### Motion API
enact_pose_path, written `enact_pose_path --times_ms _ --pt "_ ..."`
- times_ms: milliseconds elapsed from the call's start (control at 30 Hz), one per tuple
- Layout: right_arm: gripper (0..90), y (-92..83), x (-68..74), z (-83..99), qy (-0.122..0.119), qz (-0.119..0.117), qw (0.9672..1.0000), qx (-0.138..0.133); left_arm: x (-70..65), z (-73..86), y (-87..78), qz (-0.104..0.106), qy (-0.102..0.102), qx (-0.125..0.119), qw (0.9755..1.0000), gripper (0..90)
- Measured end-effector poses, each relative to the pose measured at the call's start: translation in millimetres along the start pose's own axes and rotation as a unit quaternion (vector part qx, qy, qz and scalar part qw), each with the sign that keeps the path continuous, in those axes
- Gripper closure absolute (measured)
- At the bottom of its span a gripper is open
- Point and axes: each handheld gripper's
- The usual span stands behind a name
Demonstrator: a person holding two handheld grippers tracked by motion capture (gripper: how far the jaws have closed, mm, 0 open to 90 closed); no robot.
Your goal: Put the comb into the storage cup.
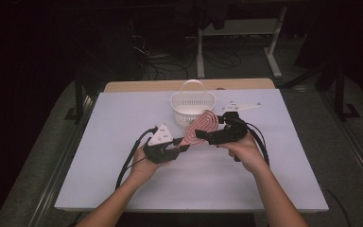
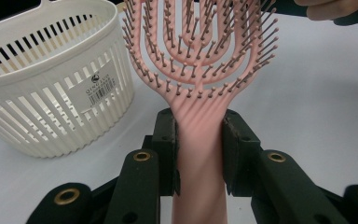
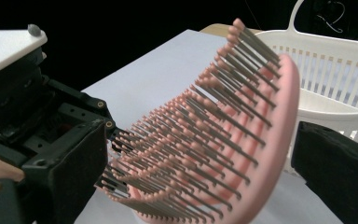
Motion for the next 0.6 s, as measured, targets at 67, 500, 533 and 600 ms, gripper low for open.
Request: enact_pose_path --times_ms 67,500,533,600 --pt "6.6 0.4 0.2 0.2 0.003 -0.002 1.0 0.001 -0.2 -0.1 0.0 -0.002 0.0 -0.002 1.0 70.3" --pt "22.1 4.3 -1.1 1.6 0.023 -0.008 0.9997 0.004 -1.4 1.0 2.1 -0.009 0.005 -0.001 0.9999 70.3" --pt "23.3 4.2 -1.3 1.5 0.024 -0.008 0.9997 0.003 -1.4 0.9 2.2 -0.008 0.006 -0.001 0.9999 70.3" --pt "25.6 3.9 -1.6 1.3 0.026 -0.01 0.9996 0.003 -1.7 0.9 2.3 -0.009 0.007 0.0 0.9999 70.3"
Point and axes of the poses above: each handheld gripper's, and its own axes: y roughly forward along the jaws, z roughly out of its underside, x roughly to its left, and after that the axes turned 13 degrees about y, right-handed
